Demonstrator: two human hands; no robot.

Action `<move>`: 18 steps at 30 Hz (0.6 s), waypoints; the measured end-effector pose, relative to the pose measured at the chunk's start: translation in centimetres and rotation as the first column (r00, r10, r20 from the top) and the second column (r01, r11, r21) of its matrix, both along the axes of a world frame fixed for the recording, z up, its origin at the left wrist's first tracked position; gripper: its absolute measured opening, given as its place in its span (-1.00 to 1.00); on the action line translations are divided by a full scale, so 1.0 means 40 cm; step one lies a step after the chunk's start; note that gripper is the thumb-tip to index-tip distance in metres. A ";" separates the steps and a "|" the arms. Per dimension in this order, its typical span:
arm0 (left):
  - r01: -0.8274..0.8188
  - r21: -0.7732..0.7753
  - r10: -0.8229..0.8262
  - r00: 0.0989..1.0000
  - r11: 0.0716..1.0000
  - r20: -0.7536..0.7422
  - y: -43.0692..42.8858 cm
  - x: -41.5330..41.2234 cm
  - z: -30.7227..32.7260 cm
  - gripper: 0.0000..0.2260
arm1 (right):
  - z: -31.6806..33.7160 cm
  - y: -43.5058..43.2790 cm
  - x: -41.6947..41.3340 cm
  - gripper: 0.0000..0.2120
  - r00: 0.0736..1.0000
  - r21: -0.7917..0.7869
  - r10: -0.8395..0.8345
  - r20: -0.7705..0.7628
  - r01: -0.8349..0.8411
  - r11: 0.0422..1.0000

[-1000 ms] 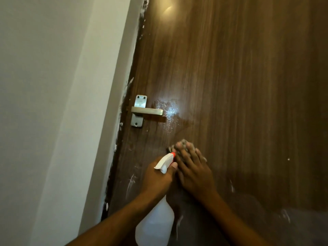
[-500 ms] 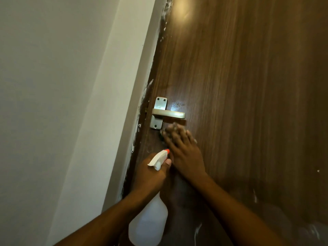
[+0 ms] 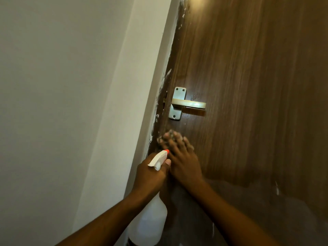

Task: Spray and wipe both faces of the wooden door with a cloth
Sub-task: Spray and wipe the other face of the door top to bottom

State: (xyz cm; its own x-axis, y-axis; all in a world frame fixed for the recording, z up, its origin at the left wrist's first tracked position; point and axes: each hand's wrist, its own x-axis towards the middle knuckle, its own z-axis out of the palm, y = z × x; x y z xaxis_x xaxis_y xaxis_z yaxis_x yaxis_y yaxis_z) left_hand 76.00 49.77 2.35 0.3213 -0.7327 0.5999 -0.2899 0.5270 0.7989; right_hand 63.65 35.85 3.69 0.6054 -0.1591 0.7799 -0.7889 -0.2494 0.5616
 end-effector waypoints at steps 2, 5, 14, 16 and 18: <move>0.006 0.016 -0.006 1.000 1.000 -0.005 0.000 0.020 -0.016 -0.65 | -0.071 0.010 -0.045 -0.45 0.994 -0.028 0.011 -0.107 -0.014 1.000; 0.014 0.077 -0.011 0.999 0.997 -0.045 -0.010 0.044 -0.045 -0.66 | -0.073 0.023 -0.137 -0.41 0.993 -0.062 -0.042 -0.111 0.035 0.997; 0.001 0.129 0.012 0.995 0.992 -0.103 -0.014 0.096 -0.067 -0.56 | 0.009 -0.026 0.180 -0.38 0.988 -0.018 -0.059 0.139 0.063 0.998; 0.002 0.129 0.010 0.996 0.992 -0.091 -0.013 0.103 -0.083 -0.48 | -0.056 -0.029 0.162 -0.42 0.998 -0.038 -0.006 0.069 0.008 0.999; -0.010 0.128 0.019 0.998 0.992 -0.063 -0.009 0.107 -0.092 -0.57 | -0.141 -0.018 0.107 -0.46 0.996 -0.033 0.074 -0.044 -0.075 0.997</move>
State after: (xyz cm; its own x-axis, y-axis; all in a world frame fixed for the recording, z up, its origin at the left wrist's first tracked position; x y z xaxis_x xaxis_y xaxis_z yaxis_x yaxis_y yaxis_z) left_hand 80.28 49.42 -1.31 0.3673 -0.7968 0.4798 -0.2427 0.4159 0.8765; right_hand 67.93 35.15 -1.96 0.6477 -0.0857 0.7571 -0.7438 -0.2866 0.6039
